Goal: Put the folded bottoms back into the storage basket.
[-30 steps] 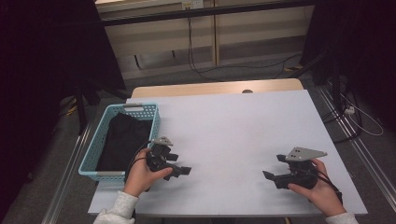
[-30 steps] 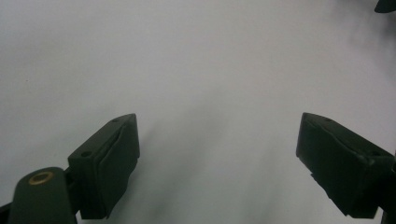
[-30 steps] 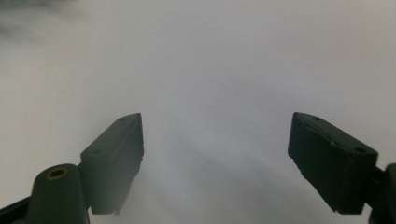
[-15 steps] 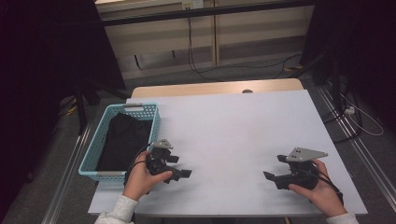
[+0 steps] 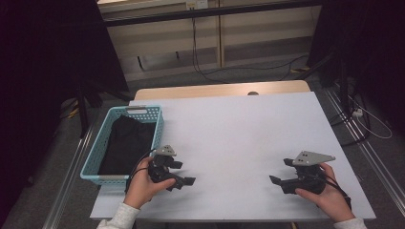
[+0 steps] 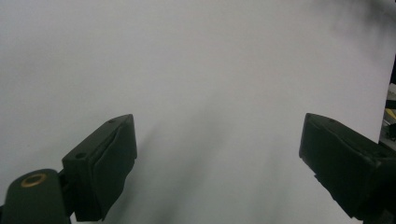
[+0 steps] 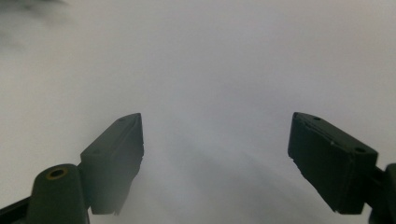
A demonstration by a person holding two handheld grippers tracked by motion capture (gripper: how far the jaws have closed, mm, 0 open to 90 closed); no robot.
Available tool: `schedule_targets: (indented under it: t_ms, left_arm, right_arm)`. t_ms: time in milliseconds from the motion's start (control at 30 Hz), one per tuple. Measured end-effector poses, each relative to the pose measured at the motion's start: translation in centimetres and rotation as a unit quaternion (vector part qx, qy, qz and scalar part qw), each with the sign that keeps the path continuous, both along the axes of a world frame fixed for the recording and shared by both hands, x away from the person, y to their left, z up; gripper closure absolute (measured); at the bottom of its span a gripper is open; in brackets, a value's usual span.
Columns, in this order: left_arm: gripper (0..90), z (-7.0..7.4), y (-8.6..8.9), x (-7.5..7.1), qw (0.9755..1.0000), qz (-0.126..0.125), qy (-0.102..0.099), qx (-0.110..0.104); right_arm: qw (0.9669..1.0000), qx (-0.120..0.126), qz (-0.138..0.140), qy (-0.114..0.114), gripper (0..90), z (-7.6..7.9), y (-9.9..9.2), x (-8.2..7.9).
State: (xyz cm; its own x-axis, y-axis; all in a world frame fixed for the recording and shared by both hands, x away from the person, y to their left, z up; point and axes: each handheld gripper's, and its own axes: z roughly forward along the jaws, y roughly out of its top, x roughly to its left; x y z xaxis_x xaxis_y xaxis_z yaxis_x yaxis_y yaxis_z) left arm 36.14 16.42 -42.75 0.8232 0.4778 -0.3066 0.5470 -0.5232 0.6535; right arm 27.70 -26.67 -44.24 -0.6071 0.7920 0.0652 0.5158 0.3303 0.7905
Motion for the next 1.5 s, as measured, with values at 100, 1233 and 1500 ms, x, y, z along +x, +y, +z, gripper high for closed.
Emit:
schedule_targets:
  t_ms: [100, 1233, 1500]
  left_arm:
    - [10.8, 0.0, 0.1, -0.1, 1.0, -0.001, -0.003, 0.0]
    - [9.8, -0.3, 0.5, -1.2, 0.9999, -0.003, -0.009, -0.006]
    - [9.7, -0.4, 0.7, -1.3, 0.9999, -0.002, -0.01, -0.008]
  right_arm:
    - [1.0, 0.0, 0.0, 0.0, 18.1, 0.0, 0.0, 0.0]
    - [1.0, -0.003, 0.003, -0.002, 18.1, 0.1, 0.1, -0.2]
    - [1.0, -0.003, 0.002, -0.002, 18.1, 0.1, 0.1, -0.2]
